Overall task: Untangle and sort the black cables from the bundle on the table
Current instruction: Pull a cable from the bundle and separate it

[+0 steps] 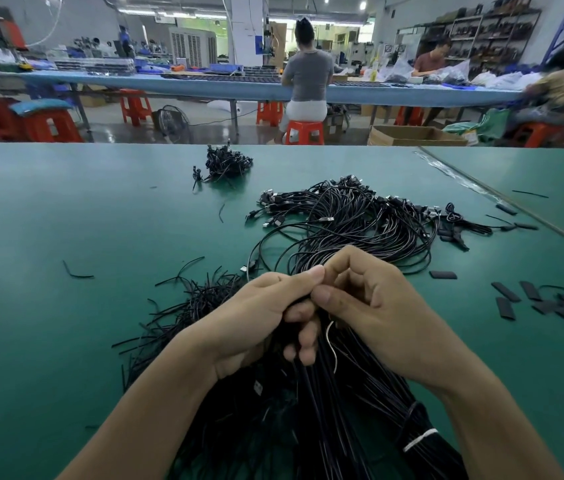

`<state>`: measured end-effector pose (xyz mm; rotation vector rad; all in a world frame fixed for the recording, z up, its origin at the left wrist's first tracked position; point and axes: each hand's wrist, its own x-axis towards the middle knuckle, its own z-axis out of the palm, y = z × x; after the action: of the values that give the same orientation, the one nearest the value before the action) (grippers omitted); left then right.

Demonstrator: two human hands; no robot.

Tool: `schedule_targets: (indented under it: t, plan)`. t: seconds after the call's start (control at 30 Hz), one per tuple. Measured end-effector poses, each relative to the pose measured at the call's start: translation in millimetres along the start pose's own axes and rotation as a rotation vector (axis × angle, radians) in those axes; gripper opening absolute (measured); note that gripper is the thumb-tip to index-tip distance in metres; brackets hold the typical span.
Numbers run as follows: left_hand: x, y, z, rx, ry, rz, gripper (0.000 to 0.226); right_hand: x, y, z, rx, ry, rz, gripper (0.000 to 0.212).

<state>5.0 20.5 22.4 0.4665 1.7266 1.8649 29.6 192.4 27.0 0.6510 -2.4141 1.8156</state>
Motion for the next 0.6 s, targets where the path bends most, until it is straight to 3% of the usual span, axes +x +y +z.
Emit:
schedule_targets:
  t: [0.17,0.3,0.37,0.6]
  plan:
    - [4.9,-4.4,4.0,0.042,0.168,0.084,0.055,1.3,-0.7,5.7,-0.188,0.094,-0.036,0.018]
    - [2.9,-2.8,4.8,-0.075,0.004,0.042,0.062,1.8,-7.1,12.1,-0.263,0.254,-0.105,0.019]
    - [0.0,-2.0,3.9,0.011,-0.056,0.047,0.059,2.5,-8.4,13.2,-0.296,0.320,-0.112,0.018]
    - [4.2,-5.3,1.9,0.402,0.018,0.097,0.057,4.4,-6.5,9.1,-0.202,0.380,-0.055,0.014]
